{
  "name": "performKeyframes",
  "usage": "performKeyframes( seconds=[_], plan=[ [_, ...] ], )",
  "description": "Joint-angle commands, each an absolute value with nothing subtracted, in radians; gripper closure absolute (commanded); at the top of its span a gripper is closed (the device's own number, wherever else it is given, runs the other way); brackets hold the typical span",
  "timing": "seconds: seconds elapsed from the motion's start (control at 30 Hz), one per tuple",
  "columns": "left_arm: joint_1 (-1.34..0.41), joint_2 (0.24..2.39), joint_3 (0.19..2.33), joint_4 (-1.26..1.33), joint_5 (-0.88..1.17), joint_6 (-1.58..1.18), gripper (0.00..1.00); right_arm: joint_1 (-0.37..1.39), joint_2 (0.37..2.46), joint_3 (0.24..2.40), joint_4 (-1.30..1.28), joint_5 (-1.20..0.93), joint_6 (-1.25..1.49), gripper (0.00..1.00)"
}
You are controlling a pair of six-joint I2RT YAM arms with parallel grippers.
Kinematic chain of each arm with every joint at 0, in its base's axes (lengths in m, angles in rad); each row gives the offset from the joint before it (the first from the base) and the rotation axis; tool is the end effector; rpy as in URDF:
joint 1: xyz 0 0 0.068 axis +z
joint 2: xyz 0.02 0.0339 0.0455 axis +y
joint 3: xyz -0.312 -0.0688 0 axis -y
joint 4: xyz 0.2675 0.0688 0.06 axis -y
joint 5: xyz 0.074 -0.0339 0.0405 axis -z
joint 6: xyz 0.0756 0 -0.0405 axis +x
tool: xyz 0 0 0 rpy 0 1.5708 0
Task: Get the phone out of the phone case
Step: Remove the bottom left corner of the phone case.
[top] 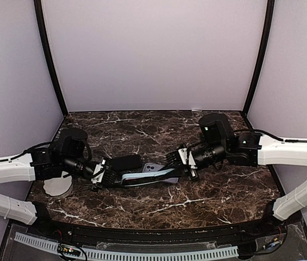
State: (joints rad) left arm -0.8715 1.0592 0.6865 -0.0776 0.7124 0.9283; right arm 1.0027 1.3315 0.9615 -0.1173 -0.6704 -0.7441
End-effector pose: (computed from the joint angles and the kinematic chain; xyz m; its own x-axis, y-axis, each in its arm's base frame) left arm 0.1272 -0.2280 0.2869 0.5991 0.2290 -0.7672 0.7983 -0.2446 0.5503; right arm 0.1406 0.3075 0.3134 0.4621 -0.2625 -0.8471 -0.8739 -0.2976 -0.3844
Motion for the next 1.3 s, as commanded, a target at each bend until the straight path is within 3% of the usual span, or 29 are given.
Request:
performKeyframes(
  seconds=[0.0, 0.53, 1.27],
  plan=[
    [-0.932, 1.063, 0.687, -0.170, 0.761, 0.962, 0.82, 1.009, 1.341, 1.009, -0.088, -0.753, -0.829, 1.00],
    [-1.020, 1.035, 0.695, -0.226, 0.619, 1.044, 0.78, 1.007, 1.407, 1.052, -0.182, -0.842, -0.814, 1.00],
    [-1.052, 1.032, 0.726, -0.281, 0.625, 1.050, 0.75, 0.975, 1.503, 1.148, -0.414, -1.031, -0.827, 1.00]
  ],
)
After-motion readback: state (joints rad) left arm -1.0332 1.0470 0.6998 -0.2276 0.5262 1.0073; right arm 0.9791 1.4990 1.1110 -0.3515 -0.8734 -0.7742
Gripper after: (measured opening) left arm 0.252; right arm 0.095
